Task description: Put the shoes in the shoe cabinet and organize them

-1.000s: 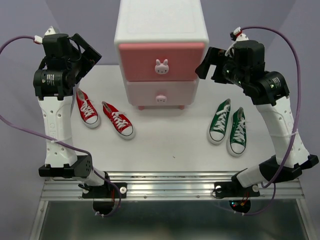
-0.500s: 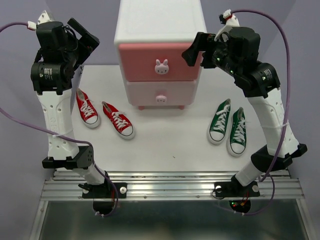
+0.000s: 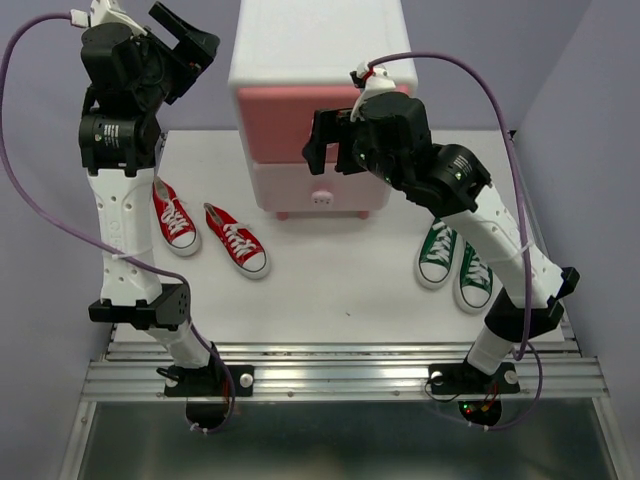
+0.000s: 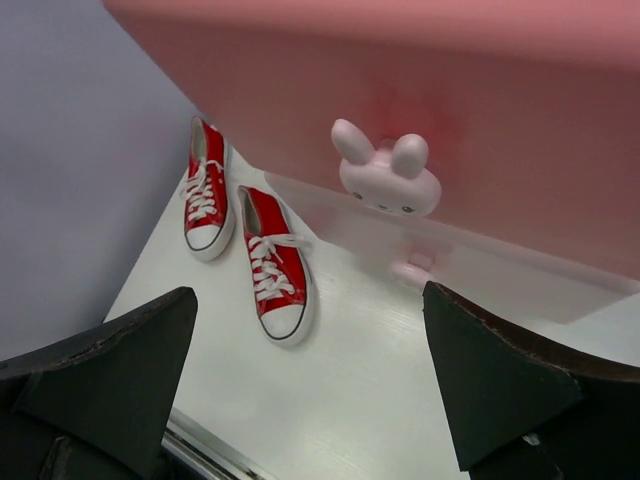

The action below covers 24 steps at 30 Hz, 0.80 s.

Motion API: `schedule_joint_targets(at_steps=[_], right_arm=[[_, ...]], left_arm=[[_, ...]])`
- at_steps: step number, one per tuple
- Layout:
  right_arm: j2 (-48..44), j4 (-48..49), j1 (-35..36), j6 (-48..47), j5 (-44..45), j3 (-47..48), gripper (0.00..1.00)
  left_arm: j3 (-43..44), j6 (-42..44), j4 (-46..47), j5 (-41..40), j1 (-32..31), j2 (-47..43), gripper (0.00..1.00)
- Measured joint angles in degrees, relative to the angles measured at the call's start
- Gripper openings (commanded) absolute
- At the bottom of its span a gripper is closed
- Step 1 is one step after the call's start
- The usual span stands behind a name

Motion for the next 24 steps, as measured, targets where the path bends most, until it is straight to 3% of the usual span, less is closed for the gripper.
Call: schedule_joint_targets(at_steps=[7, 17, 24], right_arm=[[1.86, -1.18, 0.83, 3.26, 9.27, 0.33, 1.0], [5.62, -1.14, 0.85, 5.4, 12.24, 0.28, 1.0], [6.1, 0.15, 0.83, 6.75, 16.83, 0.11, 1.0]], left_arm=[[-1.14, 2.67, 1.46, 3.32, -4.42, 2.03, 0.99], [-1.2, 3.82, 2.19, 7.1, -5.31, 7.26, 0.99], [-3.23, 4.52, 2.97, 7.67, -5.62, 7.39, 0.93]])
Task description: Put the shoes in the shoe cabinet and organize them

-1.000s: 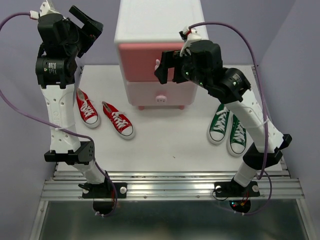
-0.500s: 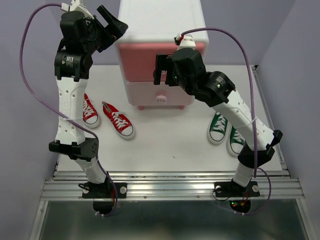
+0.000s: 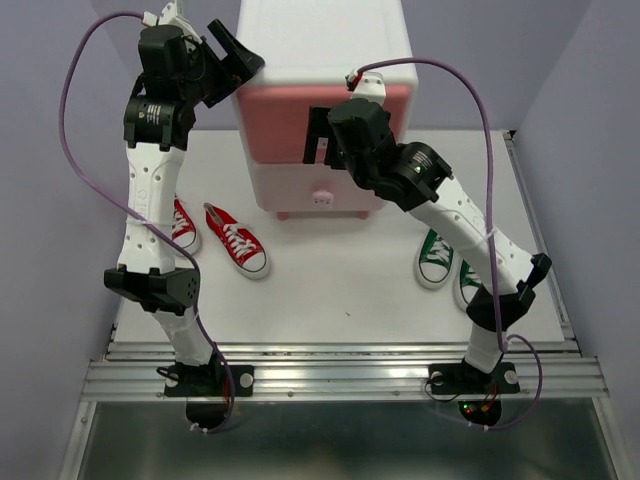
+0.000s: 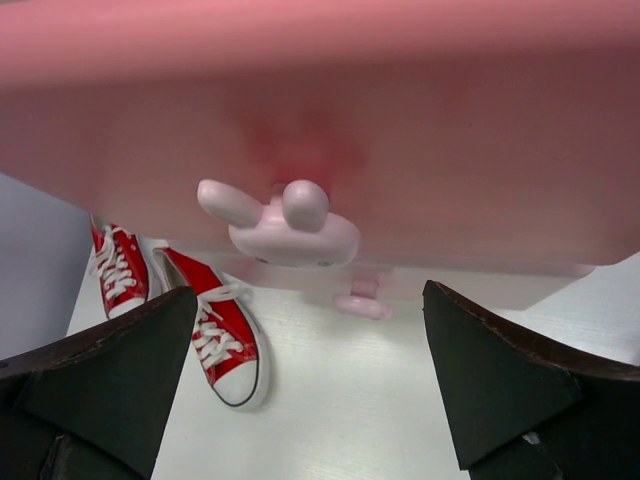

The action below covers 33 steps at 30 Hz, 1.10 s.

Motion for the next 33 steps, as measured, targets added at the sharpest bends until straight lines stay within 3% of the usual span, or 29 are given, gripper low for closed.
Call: schedule_joint_targets(at_steps=[8, 18, 22, 25, 27, 28, 31, 33], right_arm=[[6.1, 2.05, 0.02, 0.61, 3.82, 2.49, 1.0], [7.52, 5.2, 0.0, 2.21, 11.72, 2.56, 0.92], [7.98, 5.68, 0.02, 2.51, 12.9, 4.04, 0.77], [8.17, 6.54, 0.02, 2.78, 12.76, 4.55, 0.46], [8.37, 6.75, 0.39, 1.62, 13.25, 4.72, 0.37], [8.37, 6.84, 0.55, 1.42, 13.6, 4.72, 0.28], [8.37, 6.91, 0.63, 1.46, 13.62, 4.72, 0.17], [8.28, 7.13, 0.85, 1.46, 13.6, 4.39, 0.15]], left_arm=[[-1.9, 0.42, 1.6, -0.35, -0.22, -0.83, 0.91], [-4.33, 0.59, 3.15, -1.49, -0.7, -2.16, 0.91], [-4.63, 0.59, 3.39, -1.7, -0.74, -2.34, 0.91], [-4.63, 0.59, 3.41, -1.68, -0.76, -2.34, 0.91], [-4.66, 0.63, 3.37, -1.75, -0.9, -2.38, 0.91], [-4.72, 0.63, 3.39, -1.95, -0.98, -2.43, 0.91], [-5.01, 0.61, 3.58, -1.99, -0.98, -2.6, 0.91], [-5.01, 0.63, 3.58, -2.05, -0.98, -2.6, 0.91]])
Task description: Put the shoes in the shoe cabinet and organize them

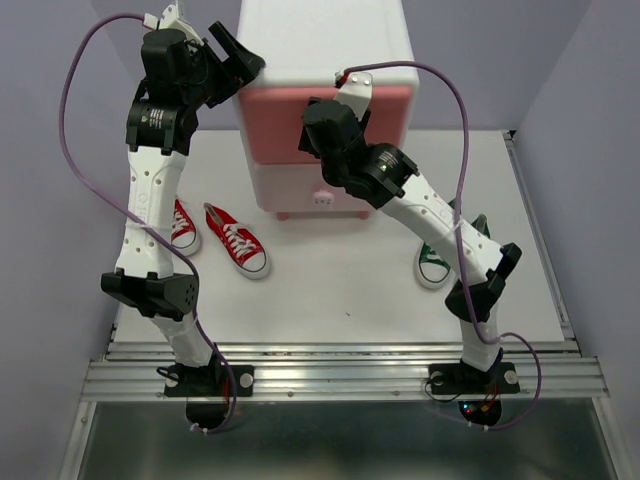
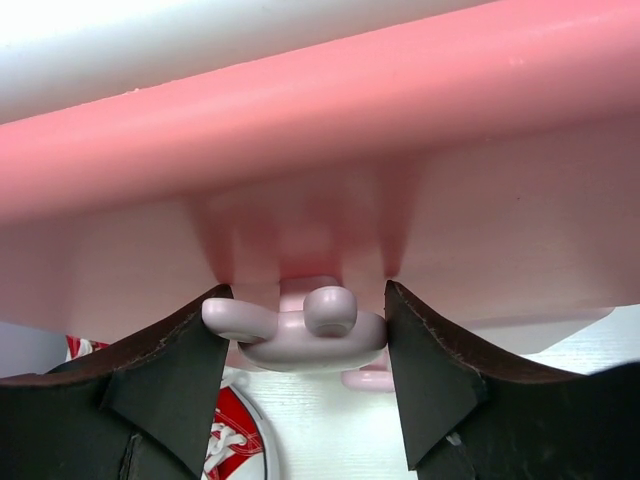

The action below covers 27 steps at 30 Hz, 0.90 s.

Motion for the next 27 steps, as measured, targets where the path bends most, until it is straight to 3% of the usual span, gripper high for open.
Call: schedule_joint_targets(at_steps=[5, 18, 27], right_arm=[[-1.42, 0.33, 0.72, 0.33, -0.02, -2.38, 0.03], [-14.99, -6.21, 11.54, 5.86, -2.43, -16.2, 0.01], [-20.72, -12.02, 17.42, 10.82, -6.1, -20.13, 0.01]], left_arm=[[-0.02, 0.0, -0.02, -0.13, -0.04, 0.0, 0.91], [-2.08, -0.74, 1.22, -2.82, -0.87, -1.03, 0.91], [-3.76, -1.31, 2.36, -5.84, -1.92, -1.92, 0.91]])
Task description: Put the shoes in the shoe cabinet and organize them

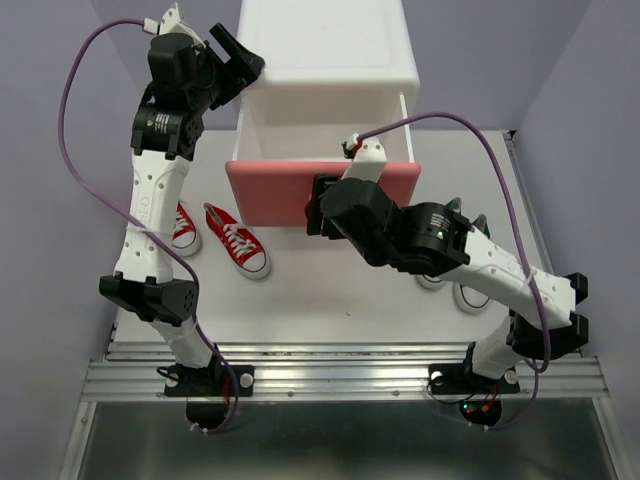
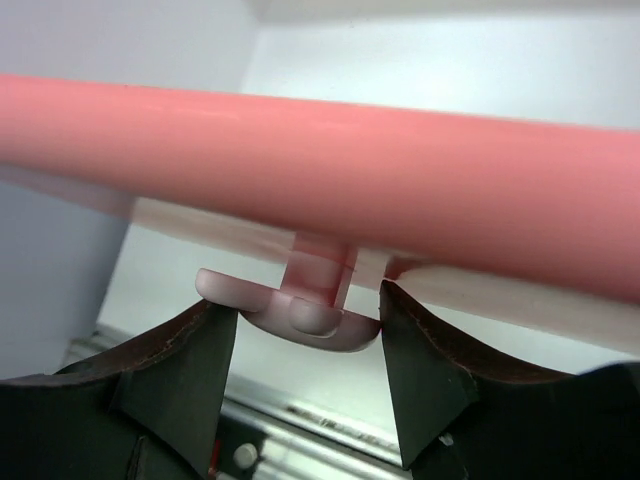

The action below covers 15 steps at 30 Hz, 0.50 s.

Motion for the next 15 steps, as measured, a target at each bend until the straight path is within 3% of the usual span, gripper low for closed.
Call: schedule_joint_targets(at_steps=[4, 15], right_arm=[[-2.64, -0.39, 3.41, 5.77, -3.82, -2.19, 0.01], [-7.08, -3.52, 10.6, 12.85, -1.11, -6.99, 0.01]], left_arm=[[0.0, -0.26, -0.07, -1.75, -0.57, -0.04, 0.91], [-4.76, -1.11, 3.23, -5.05, -1.64, -2.6, 0.91]])
